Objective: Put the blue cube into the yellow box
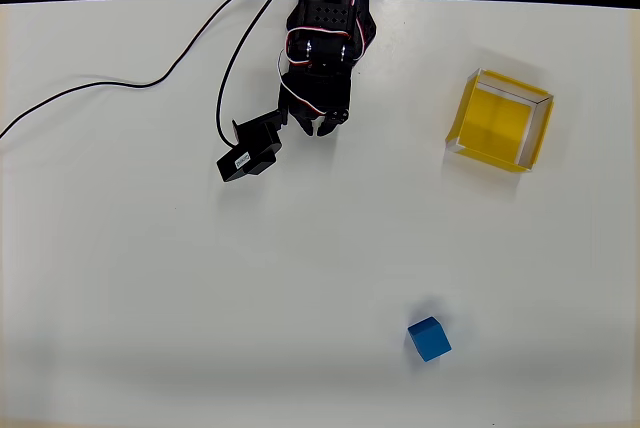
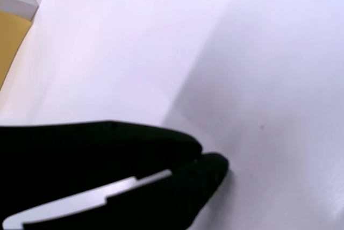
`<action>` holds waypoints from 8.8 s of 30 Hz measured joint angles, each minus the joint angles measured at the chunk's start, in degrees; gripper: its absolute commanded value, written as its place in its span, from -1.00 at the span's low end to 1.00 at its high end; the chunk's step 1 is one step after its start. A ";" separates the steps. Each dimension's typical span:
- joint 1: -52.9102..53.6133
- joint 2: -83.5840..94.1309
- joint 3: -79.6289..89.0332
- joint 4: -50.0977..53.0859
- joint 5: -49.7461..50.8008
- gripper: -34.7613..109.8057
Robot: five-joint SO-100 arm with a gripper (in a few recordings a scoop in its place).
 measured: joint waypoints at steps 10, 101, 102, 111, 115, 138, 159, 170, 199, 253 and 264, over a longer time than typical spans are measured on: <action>0.09 0.00 0.00 0.00 4.04 -0.52; -19.69 -143.35 -90.26 -104.50 3.96 0.21; -19.86 -143.88 -90.79 -104.50 3.96 0.21; -21.45 -147.66 -94.13 -104.50 3.96 0.21; -22.24 -149.50 -95.80 -104.50 5.01 0.20; -23.12 -153.63 -100.28 -103.62 1.93 -0.13; -22.68 -154.69 -101.51 -100.90 -4.39 -0.26; -22.85 -153.46 -102.04 -97.73 -5.36 -0.26; -41.22 -100.28 -66.53 -87.63 1.32 -0.25; -67.59 -76.38 -51.68 -34.45 18.54 -0.25; -67.76 -79.72 -49.22 -38.23 18.98 -0.25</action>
